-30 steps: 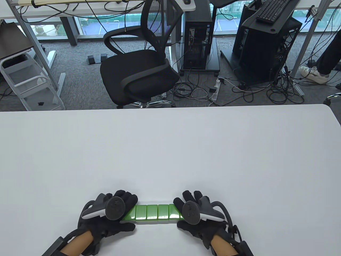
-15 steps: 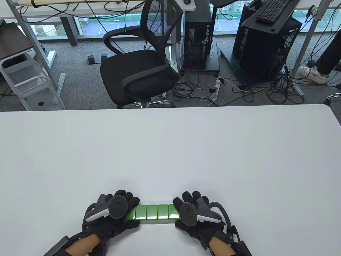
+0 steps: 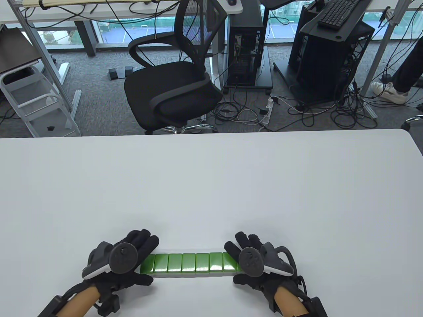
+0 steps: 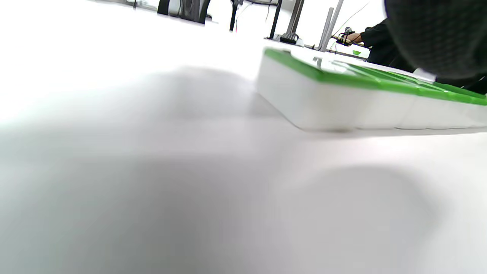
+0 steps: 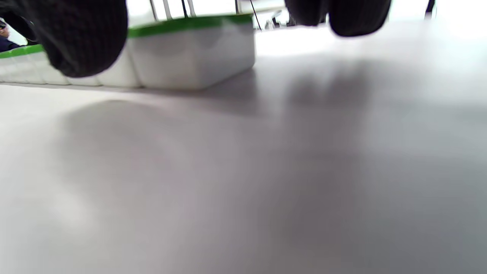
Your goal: Flip mahjong tiles upright in a row
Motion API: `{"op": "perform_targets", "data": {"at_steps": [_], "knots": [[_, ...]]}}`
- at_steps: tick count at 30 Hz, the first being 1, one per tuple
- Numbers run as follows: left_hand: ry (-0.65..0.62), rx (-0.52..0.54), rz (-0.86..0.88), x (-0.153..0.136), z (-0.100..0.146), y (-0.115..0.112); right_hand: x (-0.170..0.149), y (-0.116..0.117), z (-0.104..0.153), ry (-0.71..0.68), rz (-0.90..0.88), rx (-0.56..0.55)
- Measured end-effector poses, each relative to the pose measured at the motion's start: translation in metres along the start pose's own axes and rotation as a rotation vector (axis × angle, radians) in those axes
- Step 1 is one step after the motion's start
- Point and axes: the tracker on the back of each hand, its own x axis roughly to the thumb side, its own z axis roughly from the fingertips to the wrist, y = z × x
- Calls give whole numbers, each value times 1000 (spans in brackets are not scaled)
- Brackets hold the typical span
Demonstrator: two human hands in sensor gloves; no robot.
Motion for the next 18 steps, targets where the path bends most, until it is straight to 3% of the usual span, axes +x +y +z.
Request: {"op": "perform_targets", "data": {"at_steps": [4,11,18], "knots": [[-36,36,-128,1,7,2,1,-3,6,-18,119,-53],[-89,43,-123,9,-11,-16,4,6,-5,-29,33,-10],[-131,-82,-107,16,-28,-27,8,11,-14,-51,30,70]]}}
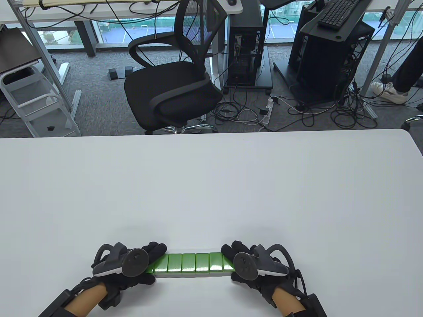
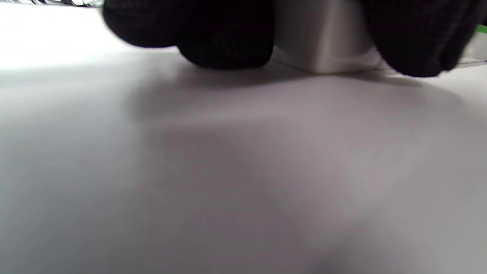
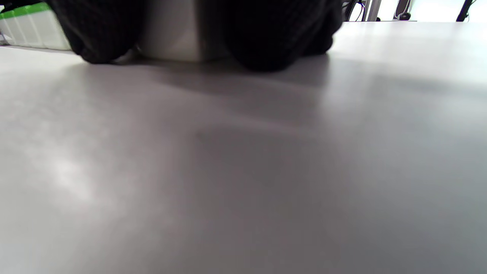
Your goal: Flip mahjong tiles upright in a row
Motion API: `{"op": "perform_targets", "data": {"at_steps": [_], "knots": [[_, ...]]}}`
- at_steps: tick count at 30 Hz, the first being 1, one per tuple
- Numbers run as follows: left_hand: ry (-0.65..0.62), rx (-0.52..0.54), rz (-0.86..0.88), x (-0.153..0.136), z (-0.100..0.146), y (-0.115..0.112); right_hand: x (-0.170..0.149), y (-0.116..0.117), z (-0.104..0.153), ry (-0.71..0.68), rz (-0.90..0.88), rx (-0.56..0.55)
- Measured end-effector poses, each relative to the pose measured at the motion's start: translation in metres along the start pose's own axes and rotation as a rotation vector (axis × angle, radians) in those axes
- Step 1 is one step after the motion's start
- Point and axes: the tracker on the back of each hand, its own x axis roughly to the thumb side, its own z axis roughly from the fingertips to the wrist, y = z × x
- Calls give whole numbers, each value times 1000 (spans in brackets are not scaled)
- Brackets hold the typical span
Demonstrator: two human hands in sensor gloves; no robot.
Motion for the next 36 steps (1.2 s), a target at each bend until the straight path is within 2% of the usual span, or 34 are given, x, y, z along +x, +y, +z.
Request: {"op": "perform_targets", "data": {"at_steps": [2,5,9,11,12,15,18,21,29,32,36], "knots": [[18,-36,-2,-3,-3,-3,-3,2,0,-14,-71,26],[-27,-89,107,-12,-6,-7,-8,4,0,-5,-191,58],[-73,-58,126,-12,-4,-5,-16,6,1,-17,-414,35],[-94,-62,254,-21,-6,-6,-20,4,0,13,-463,12],[-86,-79,380,-30,-9,-9,-25,2,-2,37,-511,2],[-71,-181,563,-46,-23,-10,-42,4,-13,44,-815,92],[-50,-244,712,-59,-34,-13,-60,8,-21,87,-1003,148],[-26,-293,839,-69,-45,-15,-69,10,-28,134,-1115,164],[-23,-304,903,-75,-55,-11,-71,5,-37,147,-1083,123],[-1,-264,822,-72,-52,-4,-69,2,-35,164,-1032,83],[58,-152,633,-60,-43,13,-67,-4,-30,216,-898,-8]]}}
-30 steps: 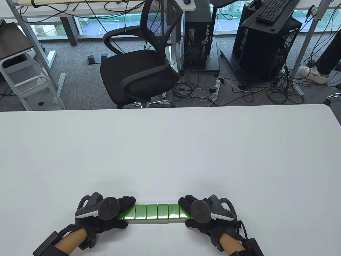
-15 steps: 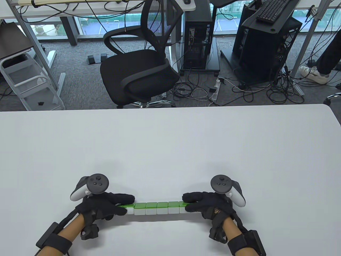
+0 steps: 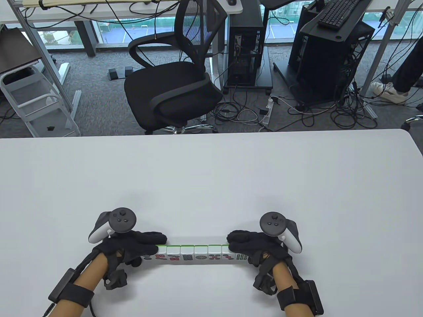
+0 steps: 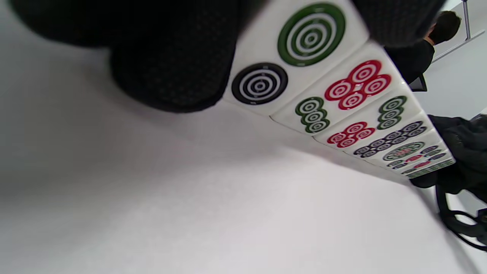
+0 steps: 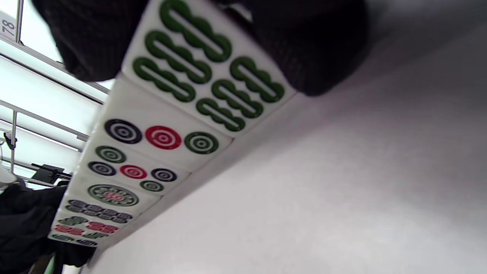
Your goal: Flip mahjong tiles upright in a row
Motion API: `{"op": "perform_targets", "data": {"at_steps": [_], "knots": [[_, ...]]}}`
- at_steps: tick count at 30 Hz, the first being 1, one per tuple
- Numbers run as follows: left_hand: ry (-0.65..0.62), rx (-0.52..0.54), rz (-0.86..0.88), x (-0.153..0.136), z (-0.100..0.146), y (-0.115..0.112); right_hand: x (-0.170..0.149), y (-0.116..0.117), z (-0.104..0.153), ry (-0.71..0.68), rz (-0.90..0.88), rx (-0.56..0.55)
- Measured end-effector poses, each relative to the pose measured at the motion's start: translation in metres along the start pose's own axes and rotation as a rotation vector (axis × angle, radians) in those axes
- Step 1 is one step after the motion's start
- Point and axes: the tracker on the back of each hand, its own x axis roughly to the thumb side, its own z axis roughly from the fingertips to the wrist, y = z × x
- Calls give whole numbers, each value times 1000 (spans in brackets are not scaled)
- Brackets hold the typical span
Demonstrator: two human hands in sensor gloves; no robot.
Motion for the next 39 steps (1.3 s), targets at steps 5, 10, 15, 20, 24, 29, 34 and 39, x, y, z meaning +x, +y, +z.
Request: {"op": "perform_targets", "data": {"at_steps": [5,10,15,20,24,29,34,39], "knots": [[57,122,-177,18,28,8,12,-5,19,-29,202,-148],[-8,394,-281,32,83,22,27,-20,61,-105,279,-305],[-83,624,-410,38,128,24,31,-23,101,-223,345,-444],[-133,789,-461,32,144,17,29,-19,123,-275,551,-626],[-88,825,-492,19,143,14,22,-19,123,-279,563,-688],[6,808,-568,-5,147,12,12,-23,125,-242,608,-707],[73,816,-556,-18,147,16,5,-31,130,-223,596,-742],[79,816,-565,-18,148,16,4,-32,130,-218,595,-736]]}}
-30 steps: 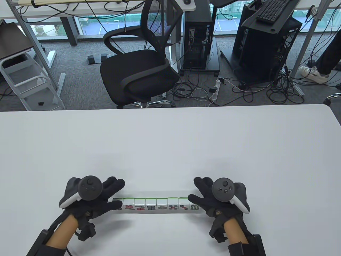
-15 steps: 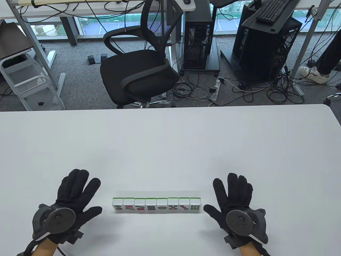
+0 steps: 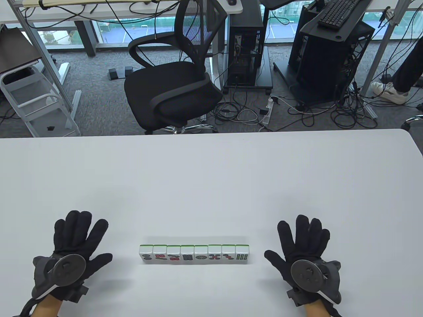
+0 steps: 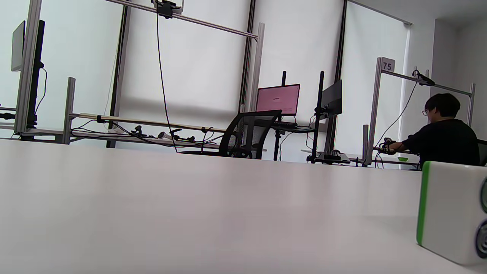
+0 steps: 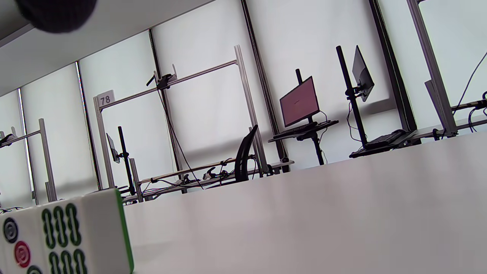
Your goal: Flip mahjong tiles upright in a row
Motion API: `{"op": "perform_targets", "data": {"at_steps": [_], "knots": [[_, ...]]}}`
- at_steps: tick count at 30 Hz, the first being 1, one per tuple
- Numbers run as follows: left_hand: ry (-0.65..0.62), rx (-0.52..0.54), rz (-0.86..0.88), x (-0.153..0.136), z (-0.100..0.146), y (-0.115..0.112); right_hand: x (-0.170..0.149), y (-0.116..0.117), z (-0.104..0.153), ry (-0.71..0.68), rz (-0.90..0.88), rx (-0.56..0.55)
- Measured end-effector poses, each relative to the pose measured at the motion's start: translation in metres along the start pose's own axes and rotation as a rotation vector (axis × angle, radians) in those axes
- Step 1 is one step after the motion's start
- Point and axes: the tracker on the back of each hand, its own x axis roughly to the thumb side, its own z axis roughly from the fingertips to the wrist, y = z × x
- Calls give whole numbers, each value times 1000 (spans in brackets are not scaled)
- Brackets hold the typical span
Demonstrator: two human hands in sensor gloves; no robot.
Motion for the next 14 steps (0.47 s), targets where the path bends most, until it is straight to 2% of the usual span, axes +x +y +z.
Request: {"op": "perform_targets", "data": {"at_steps": [14], "knots": [[-18,-29,-24,4,2,-1,7,3,-1,-23,-2,21]]}}
